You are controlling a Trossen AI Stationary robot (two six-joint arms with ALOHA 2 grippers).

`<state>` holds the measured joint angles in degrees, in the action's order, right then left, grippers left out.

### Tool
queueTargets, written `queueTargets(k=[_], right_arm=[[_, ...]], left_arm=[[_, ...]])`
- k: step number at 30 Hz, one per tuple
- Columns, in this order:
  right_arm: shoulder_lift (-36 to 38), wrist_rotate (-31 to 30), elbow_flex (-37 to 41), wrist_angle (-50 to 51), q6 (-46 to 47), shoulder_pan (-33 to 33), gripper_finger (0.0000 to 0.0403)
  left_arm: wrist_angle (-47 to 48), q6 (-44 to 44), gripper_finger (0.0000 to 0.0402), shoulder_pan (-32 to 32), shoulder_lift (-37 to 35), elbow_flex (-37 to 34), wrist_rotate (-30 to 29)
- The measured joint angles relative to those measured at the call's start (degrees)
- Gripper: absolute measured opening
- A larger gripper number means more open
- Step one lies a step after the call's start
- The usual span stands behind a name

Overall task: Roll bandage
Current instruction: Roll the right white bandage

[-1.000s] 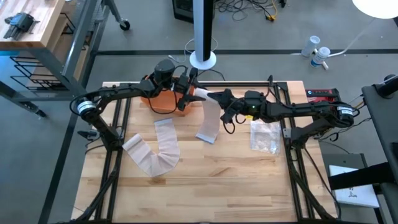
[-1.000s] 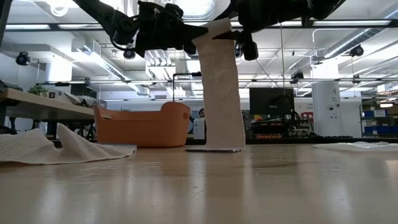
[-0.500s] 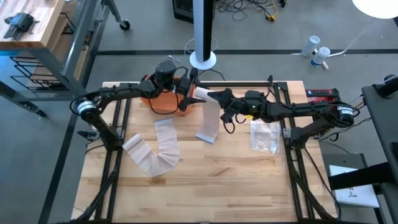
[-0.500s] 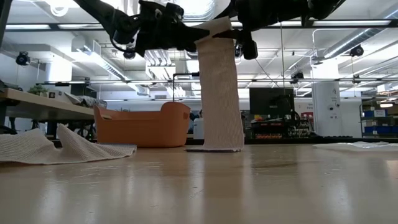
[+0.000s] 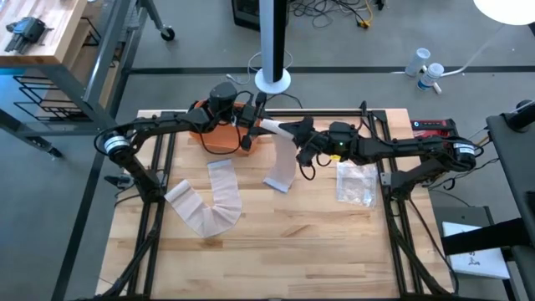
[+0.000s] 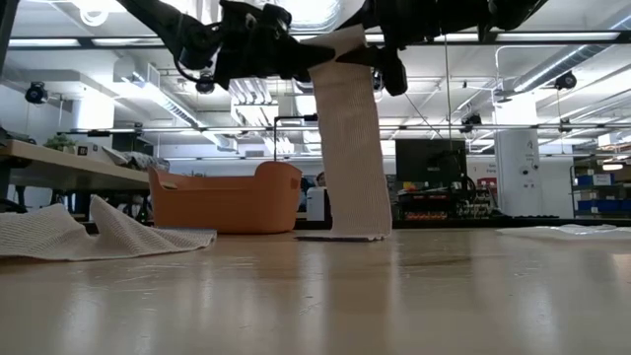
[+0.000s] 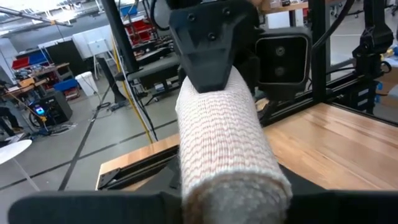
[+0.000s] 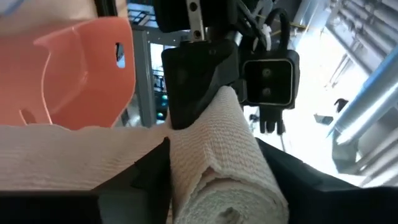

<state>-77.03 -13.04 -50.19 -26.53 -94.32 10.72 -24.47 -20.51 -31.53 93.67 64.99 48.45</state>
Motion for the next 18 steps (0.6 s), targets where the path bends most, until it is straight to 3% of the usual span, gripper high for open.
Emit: queueTargets(k=[5, 12, 18], right_arm=[[0.0, 0.2, 0.0, -0.1, 15.0, -0.1, 0.0228], [0.4, -0.5, 0.0, 0.0, 52.7, -0.1, 0.0289], [1.1, -0.9, 0.0, 3.5, 69.9, -0.1, 0.0337]], left_arm=[[0.4, -0.5, 0.0095, -0.2, -0.8, 0.0, -0.1], [2.0, -4.0, 0.0086, -0.9, -2.5, 0.0, -3.5], [2.0, -6.7, 0.0092, -0.9, -2.8, 0.0, -4.2]])
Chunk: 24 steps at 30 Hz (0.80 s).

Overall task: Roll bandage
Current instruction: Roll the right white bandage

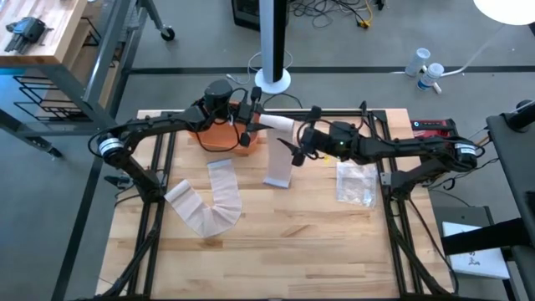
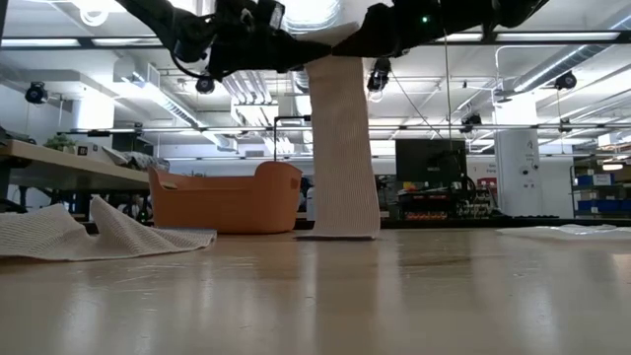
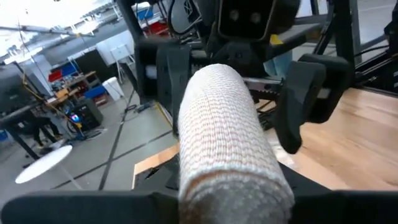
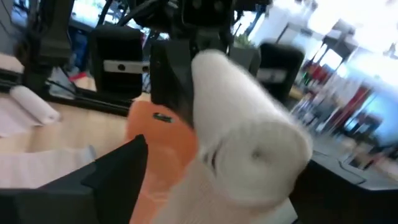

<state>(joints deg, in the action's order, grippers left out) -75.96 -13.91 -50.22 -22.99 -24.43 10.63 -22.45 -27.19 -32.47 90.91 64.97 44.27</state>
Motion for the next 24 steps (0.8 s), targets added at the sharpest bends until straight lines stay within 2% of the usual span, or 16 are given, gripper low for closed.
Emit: queueTargets(k=[6, 11, 14, 17, 24], right_arm=[[3.2, 0.3, 0.1, 3.0, 18.6, 0.0, 0.0343], [6.0, 1.0, 2.6, 2.3, 31.1, 2.5, 0.0343], [5.9, 5.3, 7.0, -3.2, 37.4, 4.7, 0.0343], [5.6, 8.6, 9.6, -9.1, 43.2, 6.0, 0.0343], [5.4, 11.9, 7.5, -10.8, 48.9, 6.3, 0.0344]], left_arm=[[0.0, -8.6, 0.0091, 0.0, -0.2, 0.0, -2.3], [0.1, -20.5, 0.0094, 0.5, -0.3, 0.0, -3.5], [0.1, -23.1, 0.0097, 1.0, -0.7, 0.0, -6.3], [0.4, -25.0, 0.0092, 1.0, -0.8, 0.0, -7.4], [0.8, -28.9, 0.0095, 1.1, -0.8, 0.0, -9.1]])
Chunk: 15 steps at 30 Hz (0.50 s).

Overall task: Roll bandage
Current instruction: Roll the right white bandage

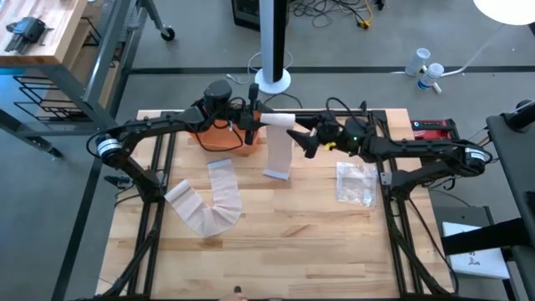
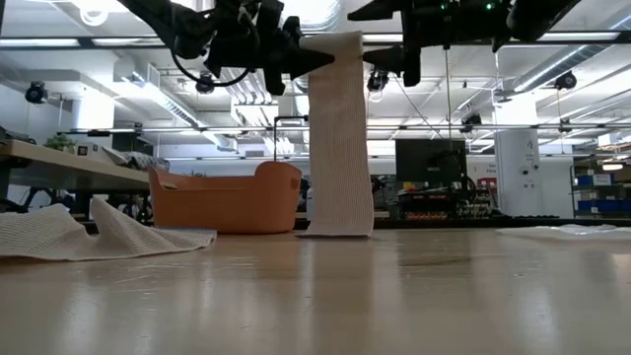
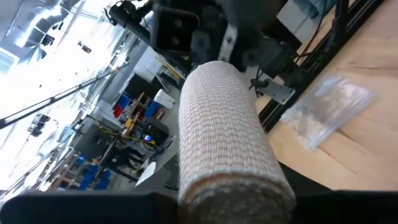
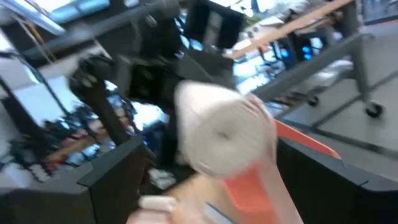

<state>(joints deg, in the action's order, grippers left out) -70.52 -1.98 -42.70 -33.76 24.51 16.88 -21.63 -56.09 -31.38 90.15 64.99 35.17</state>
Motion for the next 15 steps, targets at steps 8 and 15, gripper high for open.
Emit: queueTargets(k=[8, 15], right_arm=[[-0.1, 0.5, -2.8, 3.2, 4.5, 1.6, 0.0344], [-0.2, -0.1, -3.4, 6.1, 0.6, 4.2, 0.0344]], left_arm=[[-0.2, -0.5, 0.0091, 0.1, 0.0, 0.0, -0.3], [-0.1, -0.3, 0.0096, 0.3, 0.0, 0.0, -0.6]])
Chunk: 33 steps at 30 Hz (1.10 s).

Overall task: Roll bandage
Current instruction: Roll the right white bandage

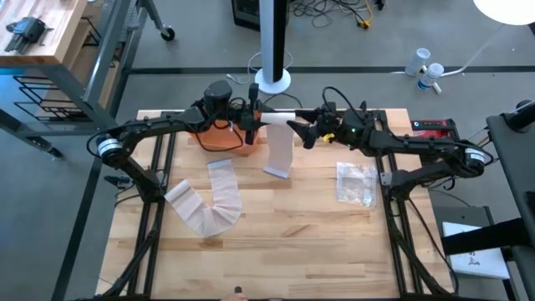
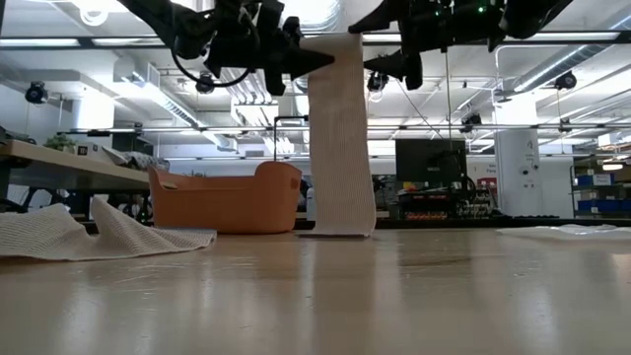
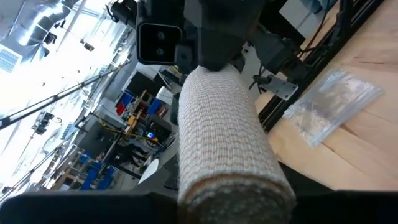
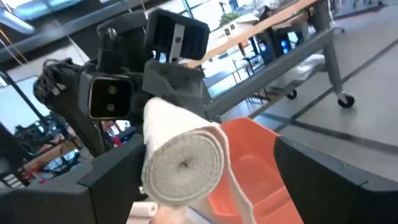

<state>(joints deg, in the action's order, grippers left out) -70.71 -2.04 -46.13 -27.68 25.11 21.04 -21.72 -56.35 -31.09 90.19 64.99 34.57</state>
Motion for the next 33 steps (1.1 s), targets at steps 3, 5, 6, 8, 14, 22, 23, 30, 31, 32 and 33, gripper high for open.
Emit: queueTargets(k=[3, 5, 6, 8, 14, 22, 23, 30, 31, 32, 33], right_arm=[[0.0, 4.8, -0.5, -1.2, -0.2, 1.2, 0.0344], [-0.3, 6.7, -1.3, 0.6, -0.2, 1.9, 0.0344], [-1.0, 7.1, -1.8, 1.1, -0.1, 2.1, 0.0344], [-2.4, 9.7, -2.3, 1.5, 1.0, 3.0, 0.0344], [-6.4, 17.5, -6.2, 1.4, 4.5, 4.5, 0.0344], [-9.1, 19.0, -8.5, 1.5, 6.0, 4.5, 0.0344], [-9.1, 19.0, -8.5, 1.5, 6.5, 4.5, 0.0344], [-9.0, 19.1, -8.3, 1.4, 5.9, 3.7, 0.0343], [-9.0, 19.1, -8.3, 1.3, 5.8, 3.5, 0.0343], [-9.0, 19.1, -8.3, 1.2, 5.8, 3.3, 0.0343], [-9.1, 19.1, -8.3, 1.2, 5.8, 3.1, 0.0343]], left_arm=[[0.0, 0.0, 0.0091, 0.1, 0.0, 0.0, 0.3], [0.0, 0.0, 0.0091, 0.2, 0.0, 0.0, 0.4], [-0.1, 0.0, 0.0092, 0.2, 0.0, 0.0, 0.4], [0.1, 0.0, 0.0094, 0.2, 0.0, 0.0, 0.4], [0.0, 0.1, 0.0093, 0.4, 0.1, 0.0, 0.4], [0.1, 0.1, 0.0097, 0.3, 0.1, 0.0, 0.4], [0.0, 0.1, 0.0098, 0.3, 0.1, 0.0, 0.4], [0.0, 0.1, 0.0094, 0.3, 0.1, 0.0, 0.3], [0.0, 0.1, 0.0094, 0.3, 0.1, 0.0, 0.2], [-0.1, 0.1, 0.0094, 0.4, 0.1, 0.0, -0.3], [-0.2, 0.1, 0.0096, 0.4, 0.1, 0.0, -0.9]])
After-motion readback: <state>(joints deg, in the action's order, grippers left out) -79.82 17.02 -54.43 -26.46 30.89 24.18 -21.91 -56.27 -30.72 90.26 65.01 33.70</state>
